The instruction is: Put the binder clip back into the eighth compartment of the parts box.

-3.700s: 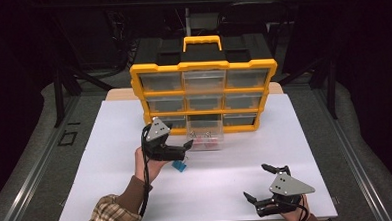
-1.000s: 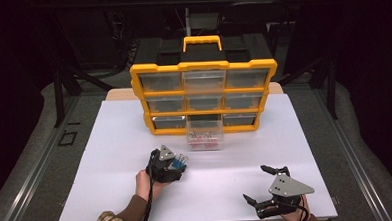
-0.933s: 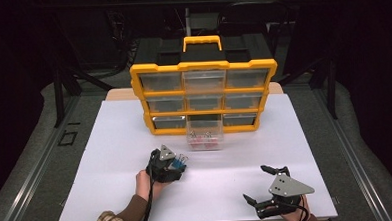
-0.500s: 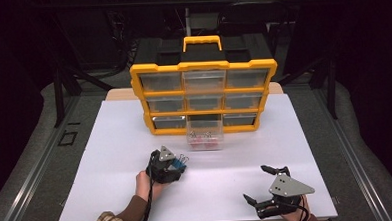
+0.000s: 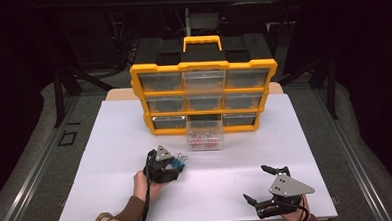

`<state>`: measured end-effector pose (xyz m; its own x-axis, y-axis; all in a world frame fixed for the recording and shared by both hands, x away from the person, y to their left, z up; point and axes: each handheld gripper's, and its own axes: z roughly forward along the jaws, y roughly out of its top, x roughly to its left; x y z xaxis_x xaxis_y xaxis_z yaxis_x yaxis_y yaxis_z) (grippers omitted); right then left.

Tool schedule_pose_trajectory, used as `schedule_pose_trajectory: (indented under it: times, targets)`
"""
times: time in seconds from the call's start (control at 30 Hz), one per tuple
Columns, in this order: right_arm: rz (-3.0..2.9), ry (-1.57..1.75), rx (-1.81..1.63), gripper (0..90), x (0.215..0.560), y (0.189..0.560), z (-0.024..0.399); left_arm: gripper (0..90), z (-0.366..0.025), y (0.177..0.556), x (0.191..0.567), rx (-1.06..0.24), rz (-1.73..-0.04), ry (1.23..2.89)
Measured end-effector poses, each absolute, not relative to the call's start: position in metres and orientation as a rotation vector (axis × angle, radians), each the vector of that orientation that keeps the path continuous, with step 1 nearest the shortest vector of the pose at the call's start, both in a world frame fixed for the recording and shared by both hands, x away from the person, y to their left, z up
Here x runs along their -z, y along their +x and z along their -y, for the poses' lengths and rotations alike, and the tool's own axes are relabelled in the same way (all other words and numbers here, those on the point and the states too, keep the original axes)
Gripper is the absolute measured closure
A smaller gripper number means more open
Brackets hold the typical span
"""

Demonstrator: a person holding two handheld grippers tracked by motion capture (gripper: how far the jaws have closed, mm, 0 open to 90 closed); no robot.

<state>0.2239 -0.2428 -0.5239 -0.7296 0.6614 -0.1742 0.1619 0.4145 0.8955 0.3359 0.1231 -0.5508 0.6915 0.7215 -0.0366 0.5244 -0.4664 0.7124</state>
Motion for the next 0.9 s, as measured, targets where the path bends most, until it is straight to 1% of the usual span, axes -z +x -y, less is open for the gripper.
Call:
schedule_pose_trajectory:
  times: [0.5,0.9]
  targets:
    - [-2.158,0.697,-1.291,0.5,0.524,0.224,0.243,49.5,-0.133,0.340,0.539,-0.374,-0.951,2.152]
    - [-2.156,0.700,-1.291,0.5,0.524,0.224,0.243,49.5,-0.133,0.341,0.529,-0.383,-0.944,2.122]
